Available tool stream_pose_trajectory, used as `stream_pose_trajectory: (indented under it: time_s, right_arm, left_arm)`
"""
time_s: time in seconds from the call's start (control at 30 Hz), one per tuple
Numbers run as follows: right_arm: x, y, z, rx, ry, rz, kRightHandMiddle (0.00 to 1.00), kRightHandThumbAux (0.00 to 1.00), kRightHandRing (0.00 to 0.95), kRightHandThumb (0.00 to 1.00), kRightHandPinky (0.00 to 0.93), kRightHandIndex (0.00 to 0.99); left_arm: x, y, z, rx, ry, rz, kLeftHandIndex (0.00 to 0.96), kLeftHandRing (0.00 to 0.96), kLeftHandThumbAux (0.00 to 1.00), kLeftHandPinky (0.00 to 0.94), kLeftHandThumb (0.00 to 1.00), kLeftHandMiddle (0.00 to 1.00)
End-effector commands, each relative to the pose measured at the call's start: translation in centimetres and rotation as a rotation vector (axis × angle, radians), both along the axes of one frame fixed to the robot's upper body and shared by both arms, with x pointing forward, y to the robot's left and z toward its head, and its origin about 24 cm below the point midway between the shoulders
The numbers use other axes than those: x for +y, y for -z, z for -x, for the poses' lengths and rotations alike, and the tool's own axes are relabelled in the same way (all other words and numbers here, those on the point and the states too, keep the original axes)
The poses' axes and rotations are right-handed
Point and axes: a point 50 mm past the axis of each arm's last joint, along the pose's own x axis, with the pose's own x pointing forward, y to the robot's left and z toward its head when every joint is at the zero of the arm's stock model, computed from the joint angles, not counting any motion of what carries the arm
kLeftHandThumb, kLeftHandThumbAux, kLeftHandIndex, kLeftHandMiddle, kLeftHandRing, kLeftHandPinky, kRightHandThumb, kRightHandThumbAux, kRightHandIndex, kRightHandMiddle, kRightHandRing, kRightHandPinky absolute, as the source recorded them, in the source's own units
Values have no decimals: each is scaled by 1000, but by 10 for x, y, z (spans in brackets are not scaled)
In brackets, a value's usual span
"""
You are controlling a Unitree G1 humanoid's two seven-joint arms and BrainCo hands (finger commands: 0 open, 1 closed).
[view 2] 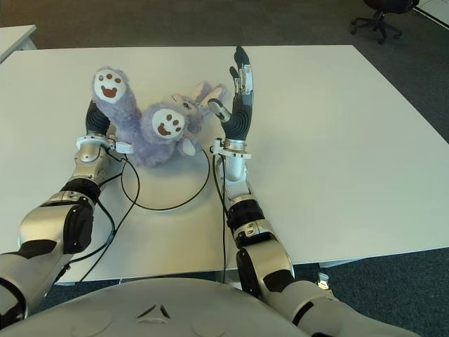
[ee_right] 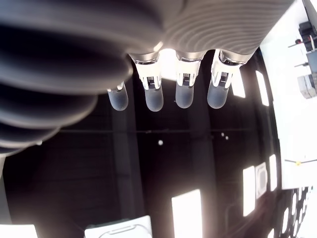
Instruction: Put the doll into the plate.
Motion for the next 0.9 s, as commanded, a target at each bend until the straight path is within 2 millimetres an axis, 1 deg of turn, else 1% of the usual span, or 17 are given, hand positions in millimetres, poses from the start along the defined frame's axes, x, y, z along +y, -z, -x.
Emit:
stream_pose_trajectory:
  time_s: [0.03, 0.43, 0.5, 0.57, 0.77, 0.8, 0.9]
  right_arm:
    - [-3, 35, 9, 135, 47, -5, 18, 419, 10, 0, 14, 15]
    - [-7, 36, 2, 159, 79, -12, 20, 427, 13, 0, 23, 16]
    - [-8, 37, 1, 164, 83, -8, 21, 430, 14, 0, 22, 15]
    - [-9, 37, 0, 169, 85, -4, 21, 434, 14, 0, 15, 14]
    - [-12, 38, -2, 179, 90, 7, 20, 440, 13, 0, 11, 10]
    - [-13, 38, -2, 180, 91, 8, 21, 440, 14, 0, 12, 9]
    - [-14, 38, -3, 183, 94, 10, 24, 437, 16, 0, 15, 9]
  left_arm:
    - [1, 42, 28, 177, -21, 45, 5, 184, 422, 167, 0, 151]
    - [3, 42, 28, 185, -30, 47, 0, 170, 424, 144, 0, 138]
    - [3, 42, 28, 184, -31, 50, 0, 167, 425, 145, 0, 135]
    - [3, 42, 28, 184, -33, 52, 0, 172, 425, 168, 0, 138]
    - [4, 42, 28, 184, -37, 43, 0, 173, 422, 135, 0, 142]
    - [4, 42, 28, 184, -37, 41, 0, 181, 423, 155, 0, 148]
    - [4, 42, 29, 183, -37, 38, 0, 188, 425, 159, 0, 152]
